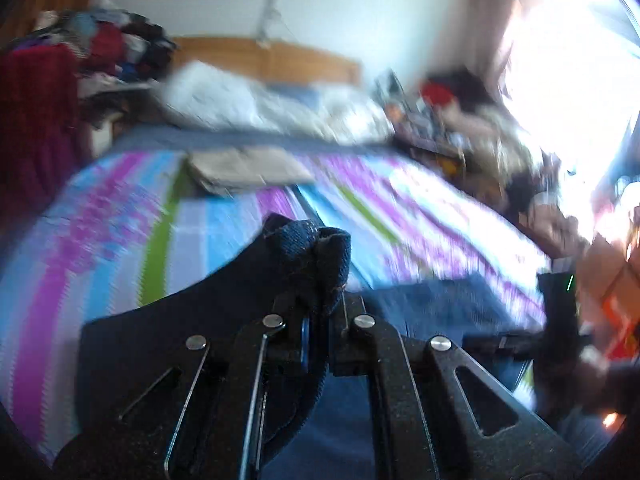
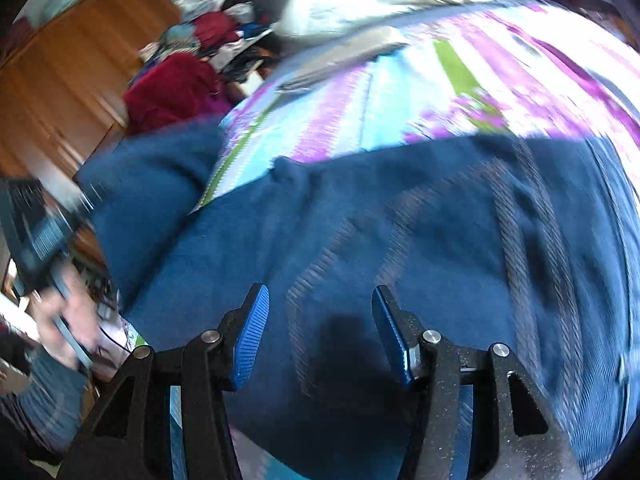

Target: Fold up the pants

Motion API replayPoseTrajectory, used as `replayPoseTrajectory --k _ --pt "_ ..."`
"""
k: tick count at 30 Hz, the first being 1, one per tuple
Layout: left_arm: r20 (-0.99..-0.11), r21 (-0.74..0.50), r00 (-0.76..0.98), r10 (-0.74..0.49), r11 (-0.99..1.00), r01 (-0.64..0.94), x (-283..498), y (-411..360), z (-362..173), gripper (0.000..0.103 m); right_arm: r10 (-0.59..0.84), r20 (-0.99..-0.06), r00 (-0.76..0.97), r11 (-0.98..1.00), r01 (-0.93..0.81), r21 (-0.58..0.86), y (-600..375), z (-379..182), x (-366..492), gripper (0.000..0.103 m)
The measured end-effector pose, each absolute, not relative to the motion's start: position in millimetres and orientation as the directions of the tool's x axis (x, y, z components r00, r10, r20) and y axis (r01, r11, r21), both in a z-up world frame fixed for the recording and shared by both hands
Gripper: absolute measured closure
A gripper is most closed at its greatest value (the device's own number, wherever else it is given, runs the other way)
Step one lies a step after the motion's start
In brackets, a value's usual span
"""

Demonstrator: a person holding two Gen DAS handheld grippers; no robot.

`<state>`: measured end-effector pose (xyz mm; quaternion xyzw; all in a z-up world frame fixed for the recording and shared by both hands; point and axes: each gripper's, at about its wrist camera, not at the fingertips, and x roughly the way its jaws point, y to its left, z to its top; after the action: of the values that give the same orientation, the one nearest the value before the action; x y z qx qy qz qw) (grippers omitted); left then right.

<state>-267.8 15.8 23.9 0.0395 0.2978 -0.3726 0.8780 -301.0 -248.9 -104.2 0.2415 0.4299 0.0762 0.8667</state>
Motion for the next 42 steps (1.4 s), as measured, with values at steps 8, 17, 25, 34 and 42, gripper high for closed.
replayPoseTrajectory --k 8,17,25,34,42 --pt "-0.748 0.021 0.441 -0.496 0.646 0.763 -326 -28 -71 0.095 0.364 -0.687 0.629 0.875 0.021 0.483 -249 -101 -305 0.043" --pt "-0.752 0.204 0.505 -0.424 0.579 0.789 -363 -15 -73 0.081 0.425 -0.651 0.628 0.863 -0.064 0.502 -217 -85 -278 0.043" --pt "-0.746 -0.021 0.467 -0.474 0.718 0.696 -356 44 -38 0.08 0.633 -0.659 0.405 0.711 0.031 0.702 -162 -140 -227 0.043" --pt "-0.711 -0.105 0.581 -0.396 0.877 0.469 -322 115 -22 0.08 0.646 -0.659 0.386 0.699 0.049 0.713 -134 -141 -228 0.086" --pt "-0.699 -0.123 0.616 -0.363 0.91 0.396 -302 133 -28 0.079 0.625 -0.68 0.384 0.71 0.082 0.699 -146 -165 -243 0.091"
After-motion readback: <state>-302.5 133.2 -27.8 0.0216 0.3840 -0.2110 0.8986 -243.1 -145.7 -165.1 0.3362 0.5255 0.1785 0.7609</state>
